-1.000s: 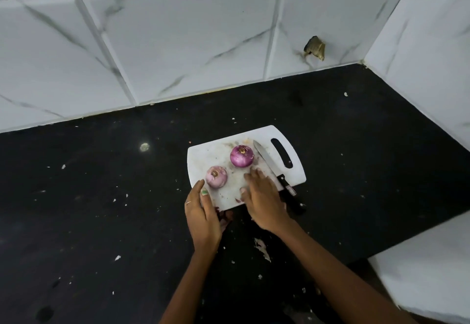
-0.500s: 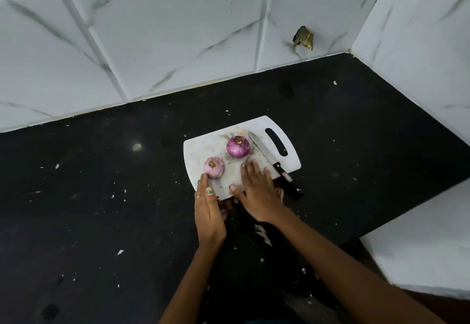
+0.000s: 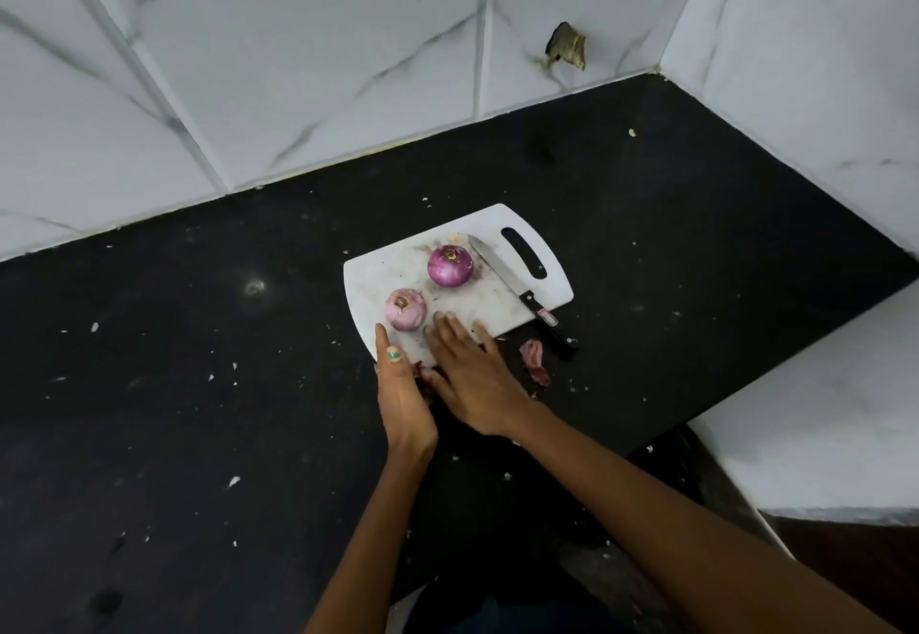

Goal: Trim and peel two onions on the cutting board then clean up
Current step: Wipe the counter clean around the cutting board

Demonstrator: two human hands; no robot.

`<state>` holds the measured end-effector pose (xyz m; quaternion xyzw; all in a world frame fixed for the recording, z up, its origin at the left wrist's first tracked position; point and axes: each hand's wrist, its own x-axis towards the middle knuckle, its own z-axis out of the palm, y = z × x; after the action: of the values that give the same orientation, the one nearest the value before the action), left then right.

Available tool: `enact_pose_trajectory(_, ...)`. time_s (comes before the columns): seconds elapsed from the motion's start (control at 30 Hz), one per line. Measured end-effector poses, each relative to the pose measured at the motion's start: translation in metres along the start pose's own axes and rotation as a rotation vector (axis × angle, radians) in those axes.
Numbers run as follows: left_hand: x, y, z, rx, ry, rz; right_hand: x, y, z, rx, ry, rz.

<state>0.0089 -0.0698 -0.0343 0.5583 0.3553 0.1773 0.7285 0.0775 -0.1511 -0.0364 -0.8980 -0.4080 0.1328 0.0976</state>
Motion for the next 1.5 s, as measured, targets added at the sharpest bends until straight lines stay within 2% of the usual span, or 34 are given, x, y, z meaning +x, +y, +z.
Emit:
enact_pose_trajectory(0.07,0.000,-0.001,-0.001,-0.017,0.012,-0.003,-0.014,-0.004,0.006,0.163,0.114,-0.117)
enact_pose_trajectory(0.1,-0.001,-0.002,-0.002,-0.011,0.013,0.000,-0.018,-0.005,0.007,0.270,0.205,-0.112)
enact_pose_trajectory(0.17,-0.004,-0.005,-0.005,-0.011,0.009,0.019,-0.019,-0.004,0.006,0.410,0.393,-0.013)
enact_pose_trajectory(0.2,-0.005,-0.005,-0.006,-0.017,0.003,0.019,-0.016,-0.006,0.003,0.406,0.448,0.031)
enact_pose_trajectory(0.27,-0.010,-0.003,-0.006,-0.010,0.019,0.053,-0.007,-0.012,-0.001,0.300,0.401,0.061)
enact_pose_trajectory(0.33,-0.015,0.000,-0.005,-0.007,0.041,0.083,0.000,-0.020,0.001,0.169,0.175,0.032)
enact_pose_trajectory(0.37,-0.016,-0.001,-0.005,-0.017,0.050,0.092,0.001,-0.023,0.003,0.100,0.092,-0.010)
enact_pose_trajectory(0.43,-0.020,-0.002,-0.005,-0.030,0.057,0.100,-0.005,-0.024,0.010,0.041,0.032,-0.137)
enact_pose_trajectory(0.47,-0.020,-0.003,-0.006,-0.037,0.058,0.095,-0.012,-0.023,0.012,0.067,0.044,-0.189)
enact_pose_trajectory(0.53,-0.021,-0.006,-0.007,-0.048,0.049,0.086,-0.025,-0.019,0.013,0.167,0.184,-0.240)
enact_pose_trajectory(0.6,-0.023,-0.007,-0.008,-0.018,0.040,0.097,-0.029,-0.014,0.011,0.262,0.379,-0.184)
enact_pose_trajectory(0.67,-0.026,-0.010,-0.006,-0.006,0.024,0.109,-0.025,-0.017,0.005,0.228,0.414,-0.129)
enact_pose_trajectory(0.8,-0.031,-0.013,0.000,-0.021,0.004,0.120,-0.016,-0.025,0.003,-0.019,0.023,-0.175)
enact_pose_trajectory(0.83,-0.031,-0.013,0.001,-0.021,0.008,0.114,-0.019,-0.024,0.003,-0.027,-0.018,-0.199)
enact_pose_trajectory(0.9,-0.033,-0.012,0.001,-0.012,0.031,0.109,-0.029,-0.022,-0.002,0.113,0.105,-0.205)
enact_pose_trajectory(0.97,-0.034,-0.013,0.005,0.029,0.054,0.120,-0.035,-0.016,-0.009,0.237,0.367,-0.140)
enact_pose_trajectory(1.03,-0.030,-0.020,0.007,0.057,0.094,0.103,-0.035,-0.001,-0.014,0.210,0.563,-0.013)
enact_pose_trajectory(1.07,-0.026,-0.027,0.008,0.085,0.096,0.093,-0.033,0.007,-0.014,0.164,0.588,0.073)
enact_pose_trajectory(1.1,-0.020,-0.036,0.008,0.112,0.094,0.075,-0.032,0.015,-0.013,0.117,0.539,0.167)
enact_pose_trajectory(1.17,-0.017,-0.040,0.010,0.160,0.083,0.095,-0.033,0.023,-0.007,0.076,0.281,0.321)
enact_pose_trajectory(1.2,-0.023,-0.034,0.014,0.189,0.087,0.144,-0.037,0.023,0.000,0.060,0.165,0.353)
enact_pose_trajectory(1.27,-0.035,-0.022,0.025,0.228,0.087,0.229,-0.045,0.018,0.015,-0.010,0.069,0.321)
enact_pose_trajectory(1.33,-0.039,-0.023,0.030,0.228,0.041,0.263,-0.053,0.011,0.020,0.058,0.099,0.227)
enact_pose_trajectory(1.4,-0.039,-0.030,0.030,0.213,-0.011,0.274,-0.058,0.008,0.015,0.304,0.242,0.158)
enact_pose_trajectory(1.43,-0.037,-0.033,0.029,0.220,-0.021,0.279,-0.059,0.009,0.012,0.380,0.342,0.156)
enact_pose_trajectory(1.5,-0.037,-0.035,0.028,0.235,0.018,0.308,-0.058,0.016,0.006,0.377,0.505,0.245)
